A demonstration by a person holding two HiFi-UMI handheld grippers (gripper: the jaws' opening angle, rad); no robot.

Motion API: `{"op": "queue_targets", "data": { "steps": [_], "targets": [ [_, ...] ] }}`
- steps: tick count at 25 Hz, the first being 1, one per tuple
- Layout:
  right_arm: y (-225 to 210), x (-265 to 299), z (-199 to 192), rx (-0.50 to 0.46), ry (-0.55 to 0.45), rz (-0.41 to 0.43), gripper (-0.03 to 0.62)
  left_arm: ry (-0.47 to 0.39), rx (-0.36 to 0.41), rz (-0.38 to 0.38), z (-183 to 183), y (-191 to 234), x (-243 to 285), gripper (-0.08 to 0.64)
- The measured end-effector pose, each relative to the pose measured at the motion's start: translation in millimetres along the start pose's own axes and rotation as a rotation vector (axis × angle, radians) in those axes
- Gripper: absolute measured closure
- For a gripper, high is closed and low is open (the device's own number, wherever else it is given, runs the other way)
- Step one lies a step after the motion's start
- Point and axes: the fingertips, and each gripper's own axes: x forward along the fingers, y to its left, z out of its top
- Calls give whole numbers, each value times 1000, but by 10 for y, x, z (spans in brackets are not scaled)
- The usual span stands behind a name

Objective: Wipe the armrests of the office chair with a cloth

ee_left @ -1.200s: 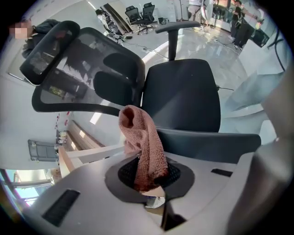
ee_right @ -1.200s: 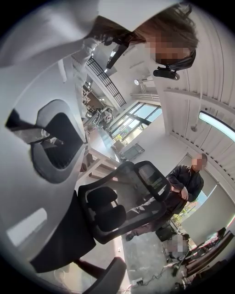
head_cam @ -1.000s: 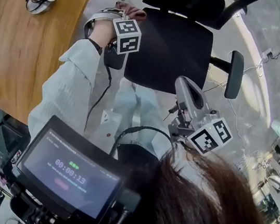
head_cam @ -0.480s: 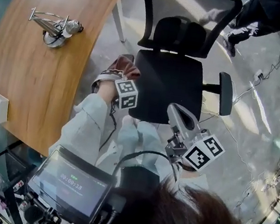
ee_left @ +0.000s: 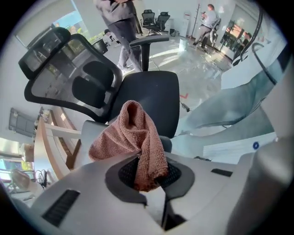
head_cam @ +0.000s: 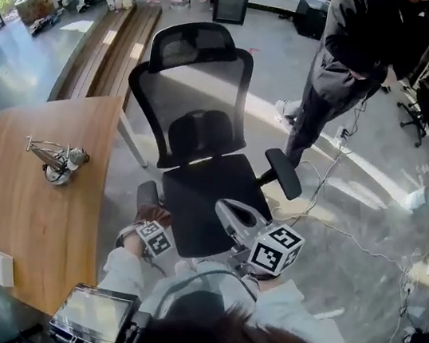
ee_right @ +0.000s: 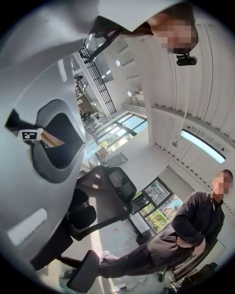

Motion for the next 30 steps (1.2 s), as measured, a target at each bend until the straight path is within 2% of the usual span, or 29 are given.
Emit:
{"op": "queue_targets", "data": {
  "steps": [3,5,9,11,12,16,20,22,26,30],
  "targets": [
    [15,-188,84,10,-33,-9,592,-34,-81,-84,11,-320,-101,517],
    [58,-264,55,12,-43,-15,592,-86,-135,-130,6,-480,-122,517],
    [119,-334,60,-17,-65,-14,592,-214,-198,-145,139,-518,-238,517],
    [128,-312,101,-34,-71,-14,592,-233,-260,-205,166,-599,-364,517],
    [131,-293,101,-44,-70,-18,592,-273,-304,-237,217,-626,-439,517],
    [103,-204,133,-108,-63,-49,592,-600,-471,-273,732,-363,-1125,517],
    [46,-159,224,-175,-58,-86,592,-913,-523,-232,1212,-83,-1947,517],
    [46,-152,272,-206,-59,-94,592,-1041,-542,-203,1369,8,-2330,517],
    [44,-174,309,-265,-69,-118,592,-1221,-582,-192,1509,65,-2835,517],
    [49,-146,346,-303,-82,-127,592,-1297,-608,-189,1512,110,-3062,517]
  ]
}}
